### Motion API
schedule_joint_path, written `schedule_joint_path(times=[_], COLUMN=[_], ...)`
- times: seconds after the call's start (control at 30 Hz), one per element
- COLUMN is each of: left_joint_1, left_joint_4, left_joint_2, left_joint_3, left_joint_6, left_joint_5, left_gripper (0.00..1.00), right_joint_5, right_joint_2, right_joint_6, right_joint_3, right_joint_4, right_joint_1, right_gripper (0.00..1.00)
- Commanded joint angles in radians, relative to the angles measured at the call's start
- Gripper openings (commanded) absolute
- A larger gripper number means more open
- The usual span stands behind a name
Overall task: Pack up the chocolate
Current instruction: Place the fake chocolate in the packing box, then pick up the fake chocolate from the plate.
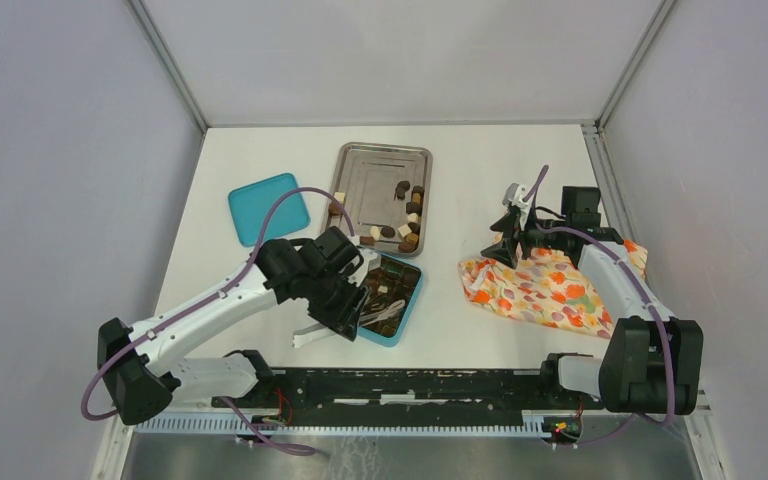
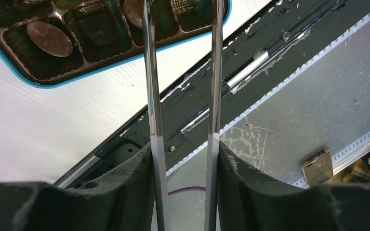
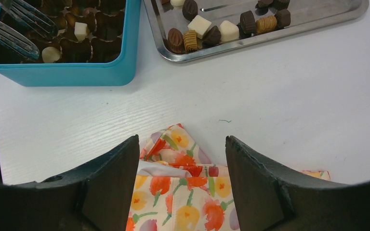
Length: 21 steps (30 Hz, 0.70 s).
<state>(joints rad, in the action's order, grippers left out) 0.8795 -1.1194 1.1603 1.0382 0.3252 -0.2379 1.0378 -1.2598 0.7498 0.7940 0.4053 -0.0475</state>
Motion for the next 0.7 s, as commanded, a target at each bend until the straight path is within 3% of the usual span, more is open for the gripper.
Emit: schedule_joint_path(times=[0.0, 0.53, 0.67], left_joint_1=[0.004, 0.003, -0.002], left_joint_4=[0.035, 0.1, 0.2], left_joint_2=[-0.027, -0.08, -0.078], left_joint_3=[0.008, 0.077, 0.114], left_joint_6=[0.017, 0.077, 0.079], left_joint_5=[0.002, 0.093, 0.15], left_gripper=[0.5, 0.42, 0.42], right_joint_5=[0.004, 0.005, 0.006], right_joint_2=[-0.003, -0.003, -0.002], right_joint_6=[0.014, 0.014, 0.014], right_joint_3=[0.015, 0.016, 0.016], right_joint_4=[-0.008, -0.008, -0.008], right_joint_1=[0.006, 0.006, 0.006], right_gripper=[0.72, 0.72, 0.72])
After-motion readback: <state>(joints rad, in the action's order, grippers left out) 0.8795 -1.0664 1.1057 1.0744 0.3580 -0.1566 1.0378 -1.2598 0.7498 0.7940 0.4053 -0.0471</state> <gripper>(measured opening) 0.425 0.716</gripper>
